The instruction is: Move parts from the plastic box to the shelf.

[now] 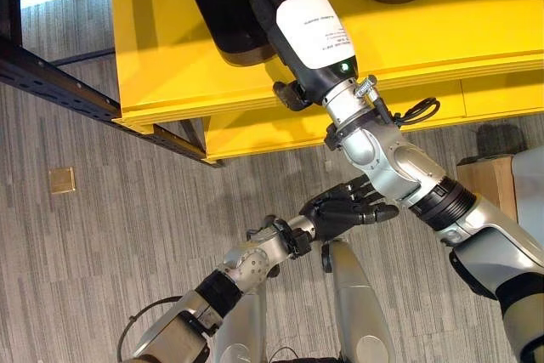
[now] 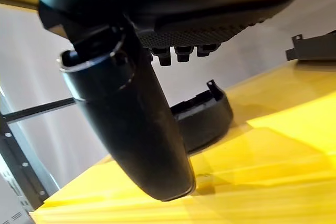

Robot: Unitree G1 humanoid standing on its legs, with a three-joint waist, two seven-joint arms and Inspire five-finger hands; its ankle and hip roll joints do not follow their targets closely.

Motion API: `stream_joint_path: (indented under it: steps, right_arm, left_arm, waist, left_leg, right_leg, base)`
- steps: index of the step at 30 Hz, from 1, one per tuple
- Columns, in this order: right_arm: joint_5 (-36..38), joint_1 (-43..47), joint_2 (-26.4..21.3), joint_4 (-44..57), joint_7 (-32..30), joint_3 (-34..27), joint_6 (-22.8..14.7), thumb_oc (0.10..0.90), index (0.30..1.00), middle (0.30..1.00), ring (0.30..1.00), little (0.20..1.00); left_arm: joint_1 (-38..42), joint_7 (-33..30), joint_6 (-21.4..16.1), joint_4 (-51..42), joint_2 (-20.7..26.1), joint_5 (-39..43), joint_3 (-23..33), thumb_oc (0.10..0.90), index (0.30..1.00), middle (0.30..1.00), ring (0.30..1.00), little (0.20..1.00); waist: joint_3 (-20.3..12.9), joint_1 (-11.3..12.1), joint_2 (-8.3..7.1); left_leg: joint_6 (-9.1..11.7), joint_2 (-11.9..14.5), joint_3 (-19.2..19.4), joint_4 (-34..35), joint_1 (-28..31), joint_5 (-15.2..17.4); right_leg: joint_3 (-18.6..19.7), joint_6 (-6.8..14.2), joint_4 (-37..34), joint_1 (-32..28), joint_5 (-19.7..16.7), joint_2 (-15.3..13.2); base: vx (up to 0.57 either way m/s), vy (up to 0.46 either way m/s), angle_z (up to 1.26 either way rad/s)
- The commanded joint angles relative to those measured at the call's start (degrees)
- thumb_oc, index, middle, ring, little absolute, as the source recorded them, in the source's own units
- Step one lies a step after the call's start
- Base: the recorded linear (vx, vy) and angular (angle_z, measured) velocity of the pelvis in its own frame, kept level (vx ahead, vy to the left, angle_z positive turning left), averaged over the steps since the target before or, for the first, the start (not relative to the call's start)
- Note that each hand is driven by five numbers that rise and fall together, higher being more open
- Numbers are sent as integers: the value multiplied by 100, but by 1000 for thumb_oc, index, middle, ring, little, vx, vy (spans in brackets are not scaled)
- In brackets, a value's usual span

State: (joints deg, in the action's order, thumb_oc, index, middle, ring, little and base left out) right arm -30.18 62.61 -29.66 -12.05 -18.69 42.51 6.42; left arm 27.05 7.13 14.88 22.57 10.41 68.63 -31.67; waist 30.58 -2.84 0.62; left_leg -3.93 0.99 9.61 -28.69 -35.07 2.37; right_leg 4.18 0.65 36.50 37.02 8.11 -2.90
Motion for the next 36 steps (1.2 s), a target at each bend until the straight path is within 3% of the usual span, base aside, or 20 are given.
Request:
stream_joint_path:
  steps: [1, 7, 9, 12, 14, 17, 21, 28, 36]
  right_arm:
    - [-35, 555, 71, 467, -505, -456, -342, 900, 1000, 1000, 1000, 1000]
    - [-92, 347, -123, 425, -866, -647, -430, 900, 1000, 1000, 1000, 1000]
    - [-58, 308, -193, 410, -1126, -626, -393, 900, 1000, 1000, 1000, 1000]
    - [-46, 291, -232, 325, -1373, -594, -373, 900, 1000, 1000, 1000, 1000]
    - [-35, 310, -330, 206, -1675, -497, -352, 900, 1000, 1000, 1000, 1000]
    - [-83, 293, -393, 236, -1760, -501, -240, 900, 1000, 1000, 1000, 1000]
    - [-157, 250, -481, 200, -1931, -565, -186, 900, 1000, 1000, 1000, 1000]
    - [-137, 275, -551, 154, -1953, -730, -3, 900, 1000, 1000, 1000, 1000]
    - [18, 276, -623, -60, -2111, -855, 240, 900, 1000, 1000, 1000, 1000]
  left_arm:
    - [-298, -931, 282, 506, -246, -417, 264, 900, 1000, 1000, 1000, 1000]
    - [-638, -1384, 783, 2377, 73, -2339, 1275, 900, 1000, 1000, 1000, 1000]
    - [-842, -1328, 586, 3193, 391, -2976, 1690, 900, 1000, 1000, 1000, 1000]
    - [-1057, -1309, 429, 3647, 676, -3463, 1922, 900, 1000, 1000, 1000, 1000]
    - [-1504, -1071, -186, 4117, 1003, -3800, 2204, 900, 1000, 1000, 1000, 1000]
    - [-1845, -806, -611, 4208, 1172, -3995, 2372, 900, 1000, 1000, 1000, 1000]
    - [-2169, -394, -884, 4162, 1276, -4302, 2476, 900, 1000, 1000, 1000, 1000]
    - [-2449, -161, -1096, 3981, 1267, -4548, 2467, 900, 1000, 1000, 1000, 1000]
    - [-2527, -80, -1019, 3769, 1212, -4666, 2539, 900, 1000, 1000, 1000, 1000]
  waist:
    - [-79, 138, 175]
    - [-79, 371, 153]
    - [-79, 488, 138]
    - [-79, 591, 137]
    - [-79, 743, 175]
    - [-79, 844, 217]
    - [-79, 969, 258]
    - [-79, 1109, 223]
    - [-79, 1229, 108]
  left_leg:
    - [19, -2, -335, -409, 203, 1023]
    - [-15, -52, -458, -466, 140, 1061]
    - [-22, -81, -521, -472, 118, 1059]
    - [-30, -91, -553, -472, 95, 1050]
    - [-49, -116, -602, -459, 70, 1044]
    - [-72, -144, -631, -470, 45, 1049]
    - [-96, -179, -678, -468, 40, 1060]
    - [-111, -206, -743, -451, 69, 1063]
    - [-116, -217, -807, -512, 40, 1099]
  right_leg:
    - [-384, -153, -138, -298, 348, -227]
    - [-543, -122, -86, -306, 434, -280]
    - [-604, -118, -76, -313, 455, -280]
    - [-654, -117, -88, -317, 449, -287]
    - [-705, -123, -103, -318, 446, -299]
    - [-733, -121, -97, -311, 441, -309]
    - [-785, -107, -131, -347, 430, -351]
    - [-850, -80, -179, -421, 392, -376]
    - [-931, -69, -167, -480, 394, -373]
  base:
    - [1, -49, 4]
    - [-6, -79, 11]
    - [-8, -97, 14]
    - [-16, -74, 10]
    - [-22, -57, 5]
    - [-16, -31, 3]
    - [-8, -37, 7]
    - [1, -41, 13]
    - [7, -64, 5]
